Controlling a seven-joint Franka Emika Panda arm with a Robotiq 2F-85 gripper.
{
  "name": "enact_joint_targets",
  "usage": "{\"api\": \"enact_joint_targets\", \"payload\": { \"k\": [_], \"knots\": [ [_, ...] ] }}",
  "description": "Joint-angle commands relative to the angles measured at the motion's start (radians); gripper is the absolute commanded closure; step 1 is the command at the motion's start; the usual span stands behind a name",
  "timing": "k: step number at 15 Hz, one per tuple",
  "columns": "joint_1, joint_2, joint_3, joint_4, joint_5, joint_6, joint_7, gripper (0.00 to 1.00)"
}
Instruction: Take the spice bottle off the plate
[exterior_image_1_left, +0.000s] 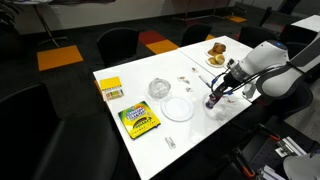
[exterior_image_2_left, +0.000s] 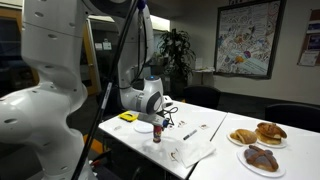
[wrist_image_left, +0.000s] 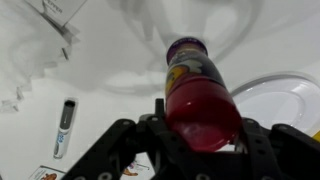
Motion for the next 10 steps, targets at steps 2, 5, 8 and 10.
{"api": "enact_joint_targets", "payload": {
  "k": [2, 5, 8, 10],
  "knots": [
    [-0.173, -0.033, 0.174, -0.012, 0.022, -0.206, 0.011, 0.70],
    [-0.245, -0.047, 0.270, 0.010, 0.067, -0.331, -0.018, 0.70],
    [-0.262, -0.057, 0.335, 0.044, 0.106, -0.449, -0.037, 0.19],
    [-0.263, -0.064, 0.365, 0.065, 0.125, -0.509, -0.046, 0.07]
  ]
}}
